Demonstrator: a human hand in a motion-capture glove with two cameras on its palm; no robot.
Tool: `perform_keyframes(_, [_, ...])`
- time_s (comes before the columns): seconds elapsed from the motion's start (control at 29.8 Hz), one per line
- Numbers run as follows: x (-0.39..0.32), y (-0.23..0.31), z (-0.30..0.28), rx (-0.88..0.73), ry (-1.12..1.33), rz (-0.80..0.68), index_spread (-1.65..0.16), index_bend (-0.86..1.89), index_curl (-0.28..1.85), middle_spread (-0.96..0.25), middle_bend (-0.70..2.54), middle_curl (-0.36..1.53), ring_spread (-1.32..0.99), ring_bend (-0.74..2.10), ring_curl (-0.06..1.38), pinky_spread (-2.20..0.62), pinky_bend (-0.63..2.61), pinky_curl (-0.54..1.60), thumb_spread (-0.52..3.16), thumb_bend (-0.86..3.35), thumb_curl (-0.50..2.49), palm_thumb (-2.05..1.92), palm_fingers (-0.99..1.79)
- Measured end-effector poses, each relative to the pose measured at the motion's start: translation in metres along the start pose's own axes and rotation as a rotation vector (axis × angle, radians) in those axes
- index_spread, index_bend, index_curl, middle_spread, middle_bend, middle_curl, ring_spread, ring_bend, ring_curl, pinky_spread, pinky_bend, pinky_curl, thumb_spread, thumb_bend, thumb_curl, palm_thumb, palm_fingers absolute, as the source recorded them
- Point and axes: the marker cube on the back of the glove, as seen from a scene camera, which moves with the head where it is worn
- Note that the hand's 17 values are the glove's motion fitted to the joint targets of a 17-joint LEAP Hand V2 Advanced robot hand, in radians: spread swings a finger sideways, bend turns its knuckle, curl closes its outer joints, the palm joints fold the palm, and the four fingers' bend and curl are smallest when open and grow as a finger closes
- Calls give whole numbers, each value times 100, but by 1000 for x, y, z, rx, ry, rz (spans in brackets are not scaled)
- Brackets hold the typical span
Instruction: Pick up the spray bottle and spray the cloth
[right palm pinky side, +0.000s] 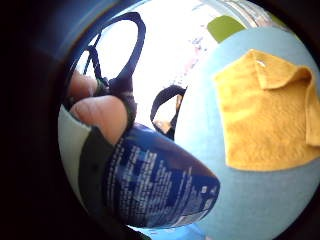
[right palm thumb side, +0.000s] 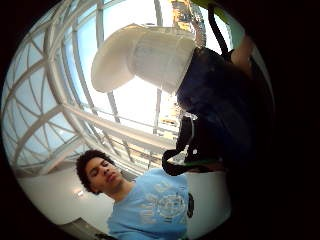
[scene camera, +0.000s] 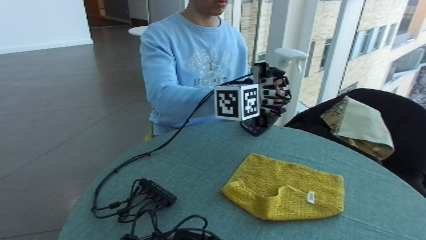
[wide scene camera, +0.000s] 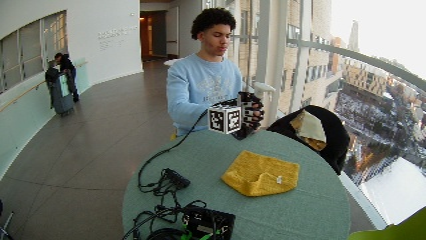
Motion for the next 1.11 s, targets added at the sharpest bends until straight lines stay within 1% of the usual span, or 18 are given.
perform_keyframes(0.23, [2,-20,63,-44,-17,-147,-21,15,37,-7,31,48,1,52,41,19,17,31,95,-2,53,83,110])
perform_keyframes(0.44, [13,-27,110,-91,-8,-226,-22,15,37,-8,32,48,0,51,41,18,16,30,94,-3,53,83,109])
perform_keyframes(0.7, [24,-36,151,-102,-12,-276,-23,15,38,-9,31,48,-1,50,41,17,15,29,94,-3,53,83,108])
perform_keyframes(0.84, [26,-42,163,-86,1,-287,-23,15,38,-9,31,48,-2,50,41,17,15,29,94,-2,53,83,108])
perform_keyframes(1.11, [40,-38,179,-125,11,-290,-23,15,38,-10,31,47,-3,50,40,17,15,27,95,-3,53,82,108])
